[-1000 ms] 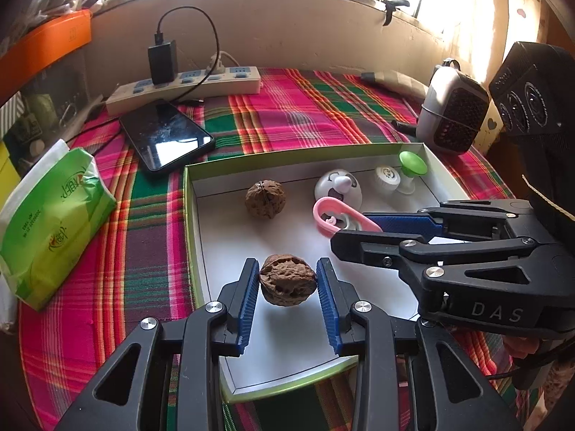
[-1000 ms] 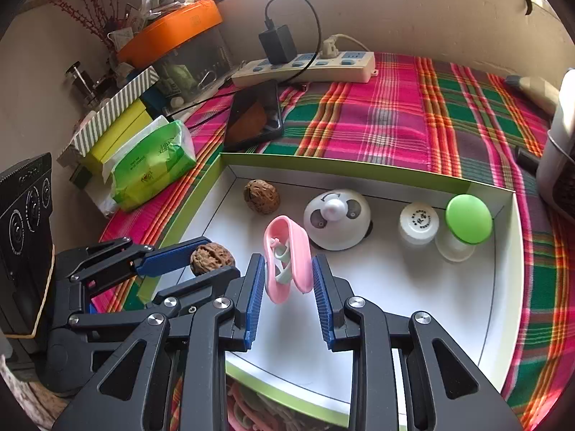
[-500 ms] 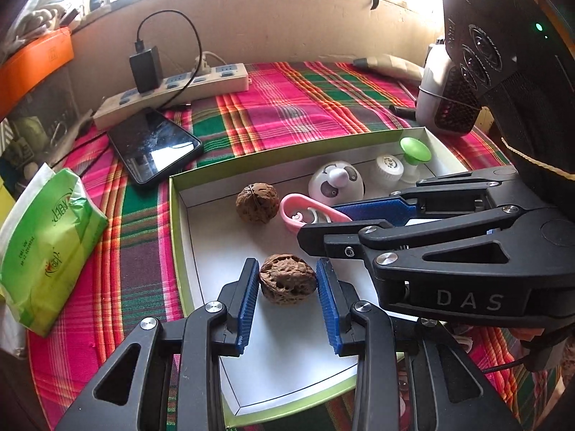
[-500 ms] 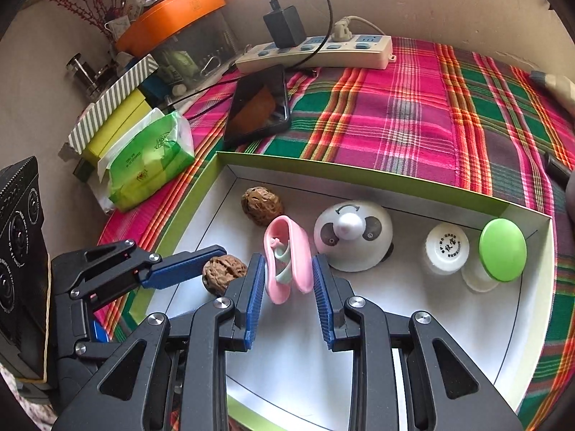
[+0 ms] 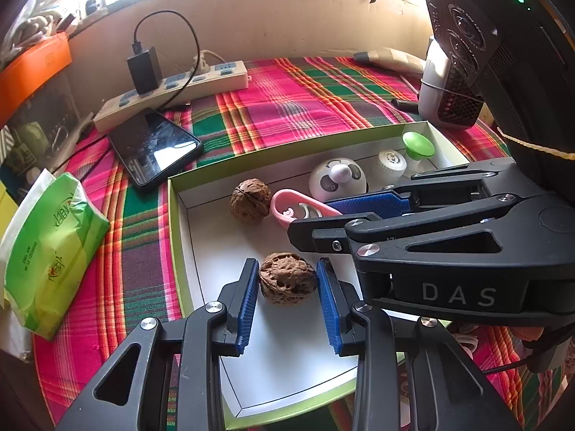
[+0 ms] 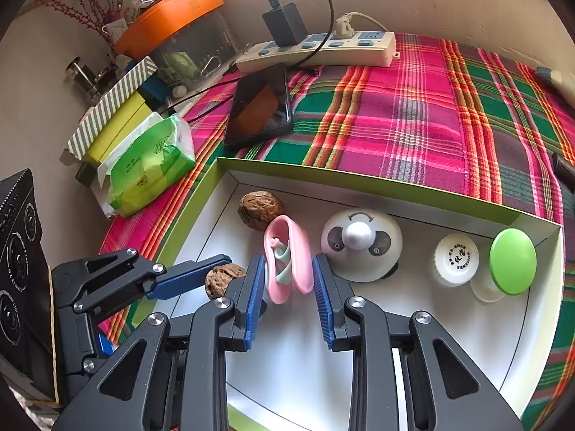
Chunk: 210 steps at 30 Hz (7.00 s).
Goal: Organize objects
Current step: 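Carry the walnut and pink clip over the white box lid with both tools, then open both tools to drop the walnut and pink clip into the box lid, then withdraw both open tools toward the white toy and black device, then grasp the white egg-shaped toy with the left tool while the right grasps the black device, then carry the white toy and black device over the box lid with both tools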
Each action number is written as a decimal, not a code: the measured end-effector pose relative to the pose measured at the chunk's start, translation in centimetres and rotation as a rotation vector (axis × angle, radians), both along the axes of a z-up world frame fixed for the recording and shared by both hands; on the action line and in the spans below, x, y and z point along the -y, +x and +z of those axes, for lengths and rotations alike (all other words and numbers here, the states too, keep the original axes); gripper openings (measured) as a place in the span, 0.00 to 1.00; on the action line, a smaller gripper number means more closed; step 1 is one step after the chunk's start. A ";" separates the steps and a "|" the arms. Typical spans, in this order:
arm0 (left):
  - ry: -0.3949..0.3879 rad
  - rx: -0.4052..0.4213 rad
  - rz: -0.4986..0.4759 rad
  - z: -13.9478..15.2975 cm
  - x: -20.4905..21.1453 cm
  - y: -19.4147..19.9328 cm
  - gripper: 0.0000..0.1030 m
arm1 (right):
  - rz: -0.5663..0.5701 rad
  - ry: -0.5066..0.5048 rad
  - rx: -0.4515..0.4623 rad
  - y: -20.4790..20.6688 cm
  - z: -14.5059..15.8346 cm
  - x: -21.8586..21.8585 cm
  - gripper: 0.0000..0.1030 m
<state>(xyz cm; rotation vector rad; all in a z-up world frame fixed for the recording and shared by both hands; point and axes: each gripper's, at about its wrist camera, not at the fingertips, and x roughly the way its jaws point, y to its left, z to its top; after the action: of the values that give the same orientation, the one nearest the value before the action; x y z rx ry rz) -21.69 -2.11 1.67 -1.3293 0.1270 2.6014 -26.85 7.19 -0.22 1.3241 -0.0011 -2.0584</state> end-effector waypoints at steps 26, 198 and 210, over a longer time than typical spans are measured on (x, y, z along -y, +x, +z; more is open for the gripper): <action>0.022 -0.019 0.018 0.7 0.2 1.2 0.35 | -0.062 -0.059 -0.015 0.9 1.3 -1.2 0.38; 0.191 -0.012 0.060 -0.2 -0.3 10.2 0.19 | -0.244 0.183 -0.276 16.9 -0.1 -10.0 0.28; 0.207 -0.036 0.061 0.8 0.0 10.7 0.19 | -0.244 0.156 -0.291 17.1 0.8 -10.1 0.28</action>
<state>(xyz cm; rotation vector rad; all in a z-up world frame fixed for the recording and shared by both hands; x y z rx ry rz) -11.02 -2.13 2.47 -1.2324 -0.1752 2.6049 -9.74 17.26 0.62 1.1483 0.1351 -2.4880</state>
